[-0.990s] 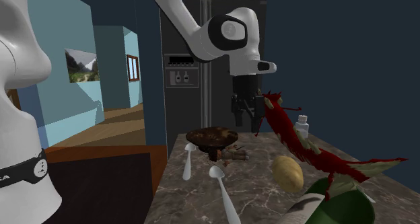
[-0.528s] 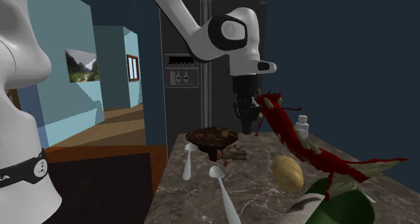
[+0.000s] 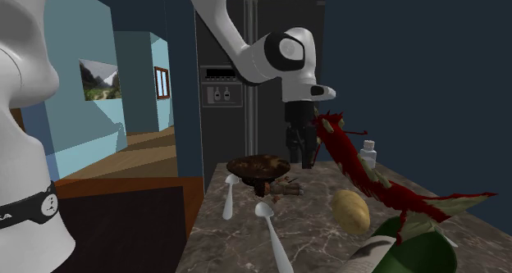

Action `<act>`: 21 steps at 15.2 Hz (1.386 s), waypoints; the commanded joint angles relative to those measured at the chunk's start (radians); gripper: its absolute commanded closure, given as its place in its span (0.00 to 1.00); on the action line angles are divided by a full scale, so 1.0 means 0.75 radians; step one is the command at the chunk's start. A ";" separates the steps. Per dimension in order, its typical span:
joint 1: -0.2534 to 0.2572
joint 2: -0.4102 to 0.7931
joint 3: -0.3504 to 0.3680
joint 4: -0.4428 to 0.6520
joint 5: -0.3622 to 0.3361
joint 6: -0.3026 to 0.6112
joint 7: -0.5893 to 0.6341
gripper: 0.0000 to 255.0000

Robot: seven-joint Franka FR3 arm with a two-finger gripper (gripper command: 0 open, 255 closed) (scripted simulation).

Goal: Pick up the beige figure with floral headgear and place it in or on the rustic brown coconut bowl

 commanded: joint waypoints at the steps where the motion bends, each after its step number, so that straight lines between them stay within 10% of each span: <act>1: 0.052 0.072 -0.028 0.052 -0.052 -0.044 0.189 0.00; 16: 0.047 0.141 -0.050 0.025 -0.084 0.053 0.209 0.00; 17: 0.047 0.141 -0.050 0.024 -0.084 0.053 0.209 1.00; 21: 0.046 0.141 -0.050 0.024 -0.085 0.054 0.209 1.00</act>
